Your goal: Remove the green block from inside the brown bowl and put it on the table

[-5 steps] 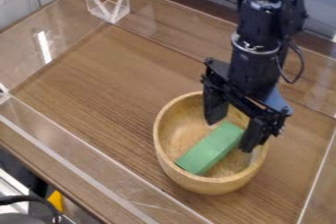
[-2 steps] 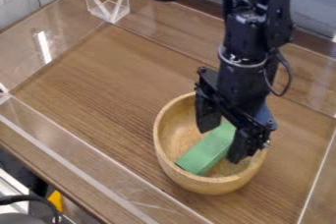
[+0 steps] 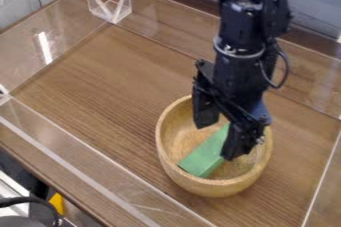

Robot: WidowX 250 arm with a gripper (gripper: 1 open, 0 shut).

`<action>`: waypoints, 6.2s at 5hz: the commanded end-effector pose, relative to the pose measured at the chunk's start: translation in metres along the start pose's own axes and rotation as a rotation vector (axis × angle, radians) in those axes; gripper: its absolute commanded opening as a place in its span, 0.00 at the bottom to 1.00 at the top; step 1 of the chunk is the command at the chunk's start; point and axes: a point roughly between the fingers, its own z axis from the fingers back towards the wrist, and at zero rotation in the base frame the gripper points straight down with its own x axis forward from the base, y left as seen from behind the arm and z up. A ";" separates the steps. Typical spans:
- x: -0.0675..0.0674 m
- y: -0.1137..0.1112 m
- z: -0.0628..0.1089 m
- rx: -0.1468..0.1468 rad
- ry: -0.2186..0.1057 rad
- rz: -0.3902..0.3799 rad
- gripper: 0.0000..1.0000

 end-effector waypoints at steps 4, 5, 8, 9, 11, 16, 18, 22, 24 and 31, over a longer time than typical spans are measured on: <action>0.012 0.028 0.017 0.009 -0.095 0.037 1.00; 0.011 0.031 0.019 0.008 -0.095 0.024 1.00; 0.003 0.026 -0.006 0.007 -0.090 0.010 1.00; 0.009 0.015 -0.019 0.005 -0.082 0.016 1.00; 0.017 0.002 -0.042 0.013 -0.059 0.001 1.00; -0.019 0.015 -0.055 -0.030 -0.028 0.053 0.00; -0.033 0.022 -0.058 -0.051 -0.023 0.115 0.00; -0.027 0.019 -0.065 -0.064 -0.003 0.125 0.00; -0.016 0.007 -0.056 -0.069 0.008 0.097 0.00; -0.011 -0.002 -0.033 -0.094 0.020 0.070 0.00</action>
